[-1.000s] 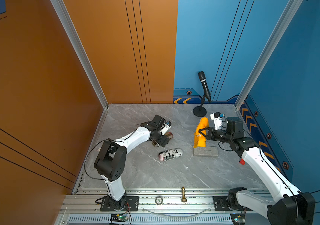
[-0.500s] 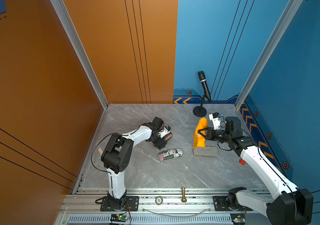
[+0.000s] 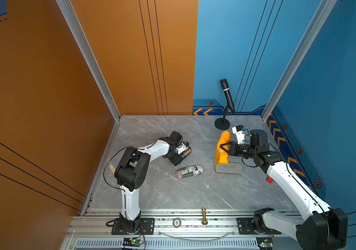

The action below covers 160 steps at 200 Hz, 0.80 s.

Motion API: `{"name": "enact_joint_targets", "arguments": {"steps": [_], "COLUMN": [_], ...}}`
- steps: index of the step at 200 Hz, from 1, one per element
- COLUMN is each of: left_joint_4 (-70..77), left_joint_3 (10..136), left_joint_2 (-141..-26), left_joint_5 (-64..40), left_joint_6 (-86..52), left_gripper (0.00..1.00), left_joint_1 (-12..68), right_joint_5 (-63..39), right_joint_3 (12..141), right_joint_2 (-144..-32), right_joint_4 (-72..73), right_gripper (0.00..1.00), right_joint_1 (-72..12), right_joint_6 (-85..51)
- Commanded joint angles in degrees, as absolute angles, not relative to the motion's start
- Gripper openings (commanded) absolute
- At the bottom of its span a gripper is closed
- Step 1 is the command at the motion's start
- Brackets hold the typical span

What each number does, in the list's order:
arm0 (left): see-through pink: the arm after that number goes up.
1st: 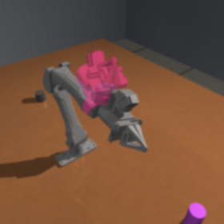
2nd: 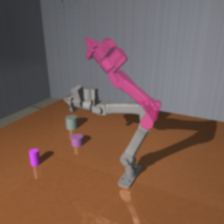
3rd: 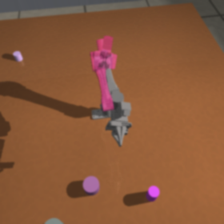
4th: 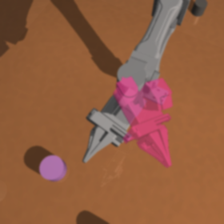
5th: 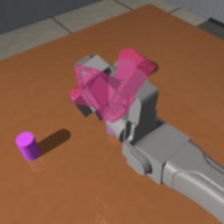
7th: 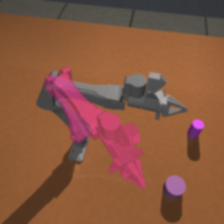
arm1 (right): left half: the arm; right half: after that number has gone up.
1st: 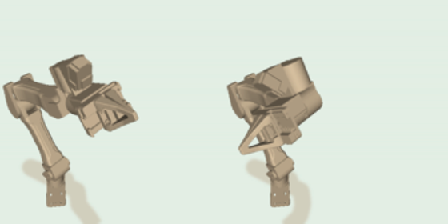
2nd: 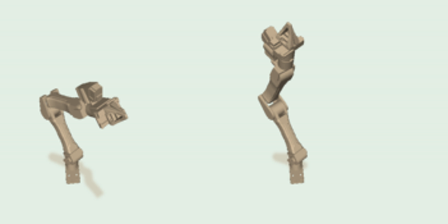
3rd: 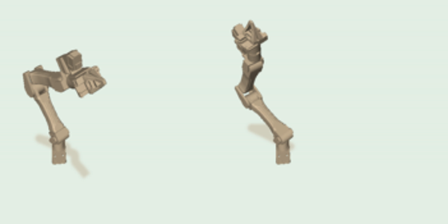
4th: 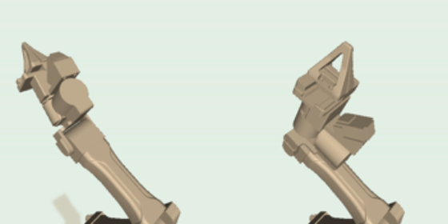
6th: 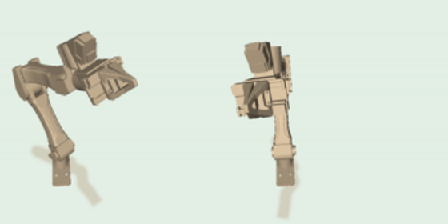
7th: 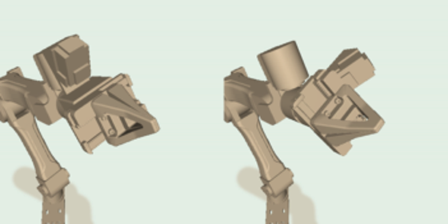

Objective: Wipe the eyeglass case
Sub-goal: Pick up the eyeglass case from the center of the board.

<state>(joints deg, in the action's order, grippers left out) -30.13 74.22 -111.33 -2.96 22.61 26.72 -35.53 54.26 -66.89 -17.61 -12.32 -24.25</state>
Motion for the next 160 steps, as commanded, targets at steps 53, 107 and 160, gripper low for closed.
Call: {"name": "enact_joint_targets", "arguments": {"steps": [53,107,160], "left_joint_4": [-25.12,-22.87,-20.95], "left_joint_3": [71.07,70.68,65.86], "left_joint_2": [-106.17,-97.32,-86.65], "left_joint_5": [0.26,-3.23,-1.65], "left_joint_6": [21.08,18.58,16.59], "left_gripper": [0.52,0.48,0.45], "left_joint_1": [26.47,26.78,33.02], "right_joint_5": [-33.35,-32.83,-30.77], "right_joint_3": [55.67,58.94,69.68], "right_joint_2": [-65.77,-63.26,-61.90], "right_joint_4": [-18.57,-24.11,-40.83], "right_gripper": [0.00,0.00,0.00], "right_joint_1": [-13.30,-13.14,-14.36], "right_joint_6": [-23.53,-22.52,-19.19]}}
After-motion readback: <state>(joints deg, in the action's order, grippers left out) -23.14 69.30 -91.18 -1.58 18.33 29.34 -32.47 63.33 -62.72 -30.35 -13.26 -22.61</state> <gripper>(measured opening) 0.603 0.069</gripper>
